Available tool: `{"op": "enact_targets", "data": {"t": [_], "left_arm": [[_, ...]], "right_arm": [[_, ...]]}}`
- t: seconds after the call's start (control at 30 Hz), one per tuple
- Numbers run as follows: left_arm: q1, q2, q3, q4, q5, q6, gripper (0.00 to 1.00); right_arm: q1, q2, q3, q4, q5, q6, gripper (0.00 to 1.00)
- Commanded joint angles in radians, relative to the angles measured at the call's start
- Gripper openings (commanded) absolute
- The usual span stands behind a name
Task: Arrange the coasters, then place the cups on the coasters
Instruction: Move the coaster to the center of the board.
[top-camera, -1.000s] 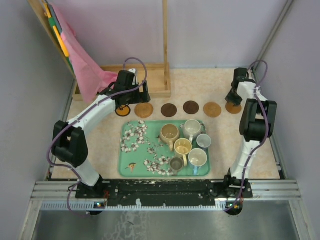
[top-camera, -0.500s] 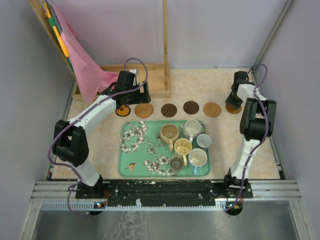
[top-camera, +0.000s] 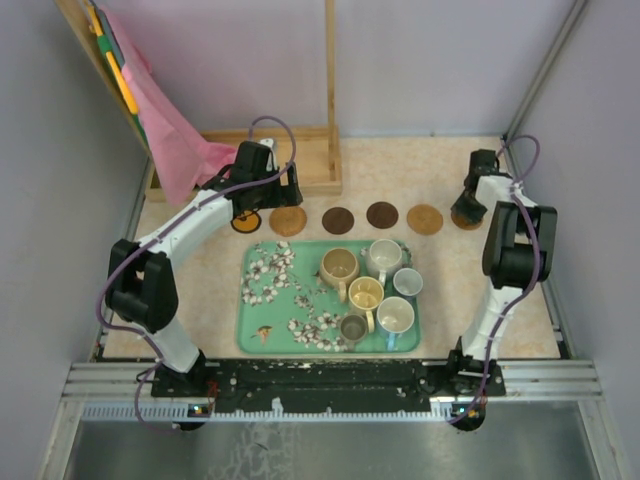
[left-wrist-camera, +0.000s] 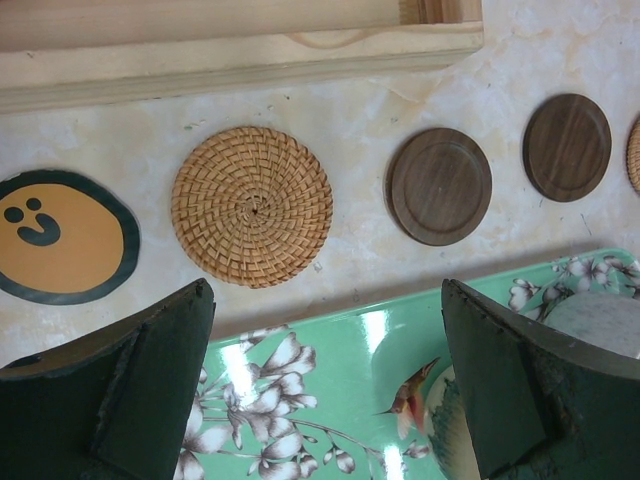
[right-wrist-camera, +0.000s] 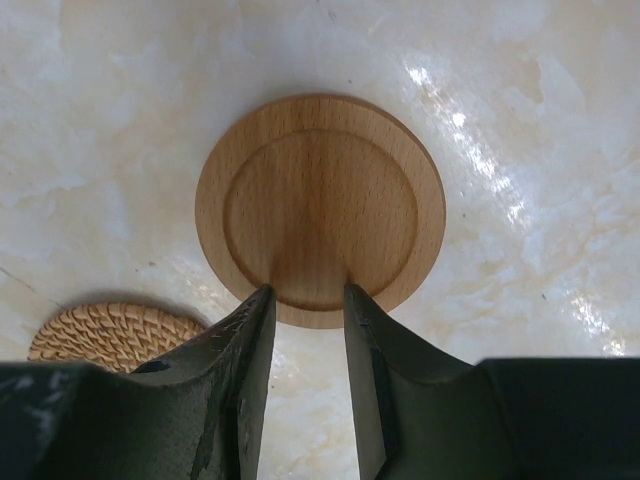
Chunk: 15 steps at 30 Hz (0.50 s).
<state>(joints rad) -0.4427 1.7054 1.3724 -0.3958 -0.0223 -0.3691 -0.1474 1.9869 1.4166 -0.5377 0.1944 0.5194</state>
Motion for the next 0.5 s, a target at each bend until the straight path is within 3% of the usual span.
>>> {"op": "enact_targets", "data": {"t": [0.0,0.47], "left_arm": [[-0.004,-0.007,0.004,0.023,0.017,-0.001,1.0],[-0.005,-0.015,-0.004,0.026,0.024,-0.007,1.0]], "right_arm": [[-0.012,-0.067,-0.059,-0.011,0.008,0.022,0.35],[-0.013,-0.085,-0.063,-0.005,0.029,0.017,0.35]]}}
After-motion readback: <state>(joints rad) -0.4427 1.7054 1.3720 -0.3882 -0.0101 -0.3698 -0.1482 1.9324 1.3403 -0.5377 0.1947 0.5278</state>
